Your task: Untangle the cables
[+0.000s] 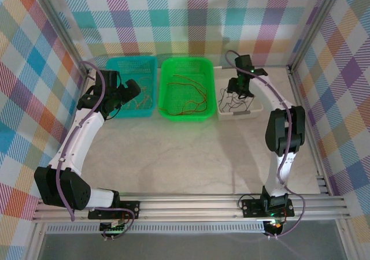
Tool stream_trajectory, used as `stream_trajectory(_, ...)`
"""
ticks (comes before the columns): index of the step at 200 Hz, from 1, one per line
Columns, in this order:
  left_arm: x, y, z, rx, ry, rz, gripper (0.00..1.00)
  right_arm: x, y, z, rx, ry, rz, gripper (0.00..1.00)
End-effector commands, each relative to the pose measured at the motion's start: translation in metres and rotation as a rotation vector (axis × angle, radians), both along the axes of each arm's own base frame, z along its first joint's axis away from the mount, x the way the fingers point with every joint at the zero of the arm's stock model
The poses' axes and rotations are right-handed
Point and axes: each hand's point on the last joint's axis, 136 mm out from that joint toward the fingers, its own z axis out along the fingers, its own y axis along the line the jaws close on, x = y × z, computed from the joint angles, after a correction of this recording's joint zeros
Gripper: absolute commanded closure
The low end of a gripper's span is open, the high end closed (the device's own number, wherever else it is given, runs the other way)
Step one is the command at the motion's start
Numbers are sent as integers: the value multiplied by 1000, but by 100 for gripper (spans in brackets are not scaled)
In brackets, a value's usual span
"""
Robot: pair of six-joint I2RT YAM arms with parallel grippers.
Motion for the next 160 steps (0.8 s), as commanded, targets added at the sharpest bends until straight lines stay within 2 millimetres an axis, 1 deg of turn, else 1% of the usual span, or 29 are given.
stream_trajectory(1,2,3,2,-6,-9,-1,0,2,-33,19,-6,-21,-54,27)
stream_trajectory(16,3,2,1,-9,-7,-6,0,10,-36,21,18,-30,-36,26)
stream_trajectory(41,3,1,0,-10,-3,-7,0,22,-37,15,98,-24,-16,24)
stream_trajectory(53,3,1,-1,-7,-1,-7,0,28,-42,13,144,-36,-26,24)
stream_trajectory(85,5,1,-4,-3,7,-10,0,44,-50,16,225,-79,-30,24)
stream_trajectory(113,6,1,-6,1,14,-11,0,56,-60,3,319,-64,-59,25)
stream_trajectory(142,7,2,-7,6,17,-10,0,67,-62,-1,331,-86,-59,25)
stream_trajectory(160,8,2,-8,10,18,-10,0,74,-62,-6,334,-83,-56,25)
